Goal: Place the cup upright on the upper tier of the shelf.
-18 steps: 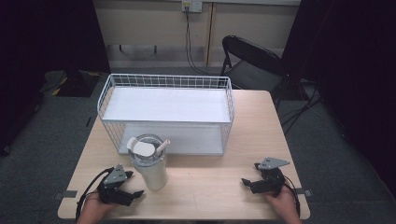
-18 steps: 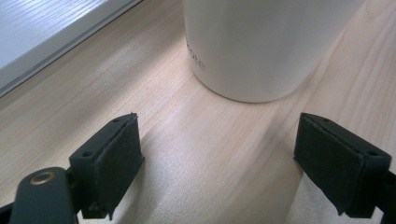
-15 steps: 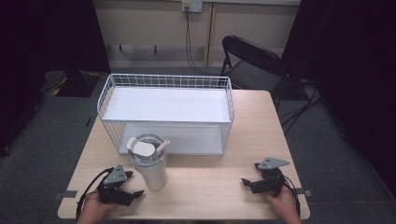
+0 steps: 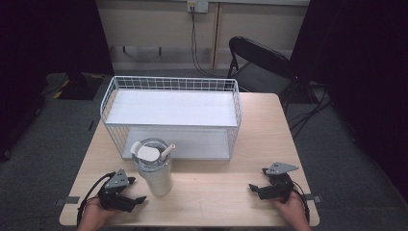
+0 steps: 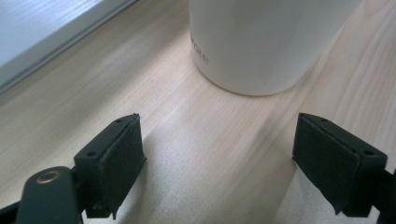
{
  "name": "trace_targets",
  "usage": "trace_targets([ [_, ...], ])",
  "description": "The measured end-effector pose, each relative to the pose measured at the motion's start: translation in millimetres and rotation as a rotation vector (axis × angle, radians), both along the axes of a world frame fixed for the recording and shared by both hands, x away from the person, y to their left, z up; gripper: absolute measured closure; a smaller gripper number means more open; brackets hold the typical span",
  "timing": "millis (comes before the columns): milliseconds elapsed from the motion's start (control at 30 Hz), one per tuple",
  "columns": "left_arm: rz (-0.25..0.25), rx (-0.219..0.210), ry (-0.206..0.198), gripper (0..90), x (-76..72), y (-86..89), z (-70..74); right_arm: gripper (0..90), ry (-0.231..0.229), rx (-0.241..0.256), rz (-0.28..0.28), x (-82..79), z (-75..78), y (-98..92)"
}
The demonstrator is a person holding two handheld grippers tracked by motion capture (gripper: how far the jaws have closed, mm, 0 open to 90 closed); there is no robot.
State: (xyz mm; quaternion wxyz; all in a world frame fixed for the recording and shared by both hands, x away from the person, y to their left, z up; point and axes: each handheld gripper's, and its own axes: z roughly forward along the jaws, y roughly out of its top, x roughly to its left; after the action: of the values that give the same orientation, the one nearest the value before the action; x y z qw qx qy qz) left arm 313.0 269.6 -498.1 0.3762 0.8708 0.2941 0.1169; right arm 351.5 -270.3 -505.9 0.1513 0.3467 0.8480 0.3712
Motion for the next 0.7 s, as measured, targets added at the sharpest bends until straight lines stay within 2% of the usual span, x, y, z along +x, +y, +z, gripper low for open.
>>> trace_targets([
  [100, -0.004, 0.0, -0.016, 16.0, -0.1, -0.1, 3.9, 13.2, 0.0, 0.0, 0.0, 0.0, 0.0, 0.0],
  [133, 0.004, -0.021, -0.019, 15.9, -0.8, -1.1, 6.4, 13.2, 0.0, 0.0, 0.0, 0.0, 0.0, 0.0],
  [233, 0.021, -0.036, -0.052, 16.4, -1.2, -4.1, 14.7, 13.2, 0.0, 0.0, 0.0, 0.0, 0.0, 0.0],
  [333, 0.022, -0.031, -0.07, 16.3, -1.0, -5.9, 18.7, 13.2, 0.0, 0.0, 0.0, 0.0, 0.0, 0.0],
  [400, 0.024, -0.049, -0.081, 16.0, -1.9, -7.4, 21.7, 13.2, 0.0, 0.0, 0.0, 0.0, 0.0, 0.0],
  [500, 0.004, -0.085, -0.075, 16.2, -2.9, -10.0, 27.6, 13.2, 0.0, 0.0, 0.0, 0.0, 0.0, 0.0],
  [533, 0.004, -0.088, -0.085, 15.9, -3.4, -11.2, 29.9, 13.2, 0.0, 0.0, 0.0, 0.0, 0.0, 0.0],
  [600, -0.014, -0.124, -0.096, 16.5, -4.6, -13.2, 33.8, 13.2, 0.0, 0.0, 0.0, 0.0, 0.0, 0.0],
  [700, -0.022, -0.153, -0.116, 16.2, -5.4, -18.1, 38.9, 13.2, 0.0, 0.0, 0.0, 0.0, 0.0, 0.0],
])
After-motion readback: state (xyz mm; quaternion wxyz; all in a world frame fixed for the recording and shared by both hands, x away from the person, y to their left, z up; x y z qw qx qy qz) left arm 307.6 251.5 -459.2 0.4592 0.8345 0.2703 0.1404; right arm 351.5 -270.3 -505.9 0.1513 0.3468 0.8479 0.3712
